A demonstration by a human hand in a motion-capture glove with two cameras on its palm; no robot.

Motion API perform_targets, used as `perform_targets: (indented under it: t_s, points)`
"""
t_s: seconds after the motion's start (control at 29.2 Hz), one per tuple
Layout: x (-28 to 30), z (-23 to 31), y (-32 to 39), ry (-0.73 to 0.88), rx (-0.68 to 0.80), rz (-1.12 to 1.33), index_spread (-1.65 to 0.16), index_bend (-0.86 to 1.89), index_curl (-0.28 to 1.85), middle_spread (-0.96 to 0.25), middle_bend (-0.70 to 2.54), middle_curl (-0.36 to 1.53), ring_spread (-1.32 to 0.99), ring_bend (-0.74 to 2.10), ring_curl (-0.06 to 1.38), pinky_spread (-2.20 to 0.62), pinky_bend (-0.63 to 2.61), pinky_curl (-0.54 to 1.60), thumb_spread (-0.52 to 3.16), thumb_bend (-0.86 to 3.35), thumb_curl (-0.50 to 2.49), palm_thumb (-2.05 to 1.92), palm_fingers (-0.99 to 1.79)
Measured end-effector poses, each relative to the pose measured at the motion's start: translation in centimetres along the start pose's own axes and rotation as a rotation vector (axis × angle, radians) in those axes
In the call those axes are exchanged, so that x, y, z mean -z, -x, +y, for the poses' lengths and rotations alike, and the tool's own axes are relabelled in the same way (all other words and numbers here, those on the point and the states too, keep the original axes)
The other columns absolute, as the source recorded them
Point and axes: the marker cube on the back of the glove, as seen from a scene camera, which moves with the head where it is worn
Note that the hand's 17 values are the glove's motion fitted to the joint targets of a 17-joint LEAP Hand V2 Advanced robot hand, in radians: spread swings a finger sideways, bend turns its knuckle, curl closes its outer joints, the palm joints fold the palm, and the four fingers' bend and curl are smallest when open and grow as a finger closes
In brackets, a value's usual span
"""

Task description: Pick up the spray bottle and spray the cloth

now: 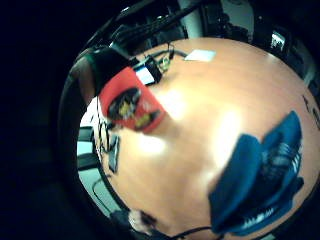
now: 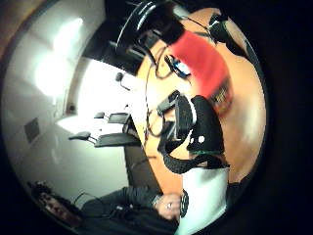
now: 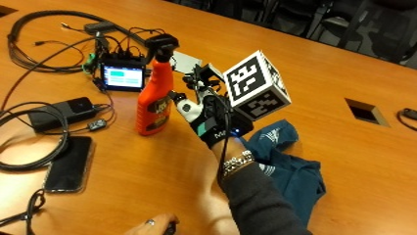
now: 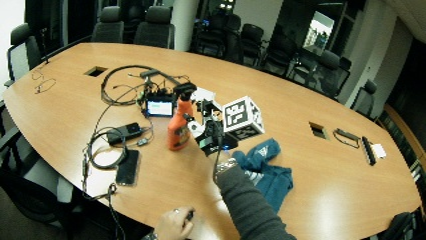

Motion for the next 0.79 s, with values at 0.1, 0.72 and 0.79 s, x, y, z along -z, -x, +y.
perform_targets:
  t_s: [0.1, 0.72, 0.79]
  points:
    - [1.8, 1.9, 1.0, 0.094, 0.022, 0.085, -0.31, 0.17, 0.39, -0.07, 0.3, 0.42, -0.06, 0.38, 0.35, 0.19, 0.36, 0.35, 1.21, -0.01, 0.48, 0.73, 0.63]
    - [8.6, 15.3, -4.6, 0.333, -0.069, 0.469, -0.36, 0.19, 0.39, -0.03, 0.17, 0.37, 0.0, 0.18, 0.3, 0.25, 0.26, 0.33, 1.26, -0.02, 0.4, 0.63, 0.51]
    - [9.2, 15.7, -5.2, 0.312, -0.091, 0.472, -0.37, 0.19, 0.39, -0.03, 0.17, 0.37, 0.0, 0.18, 0.3, 0.25, 0.25, 0.33, 1.27, -0.02, 0.4, 0.63, 0.51]
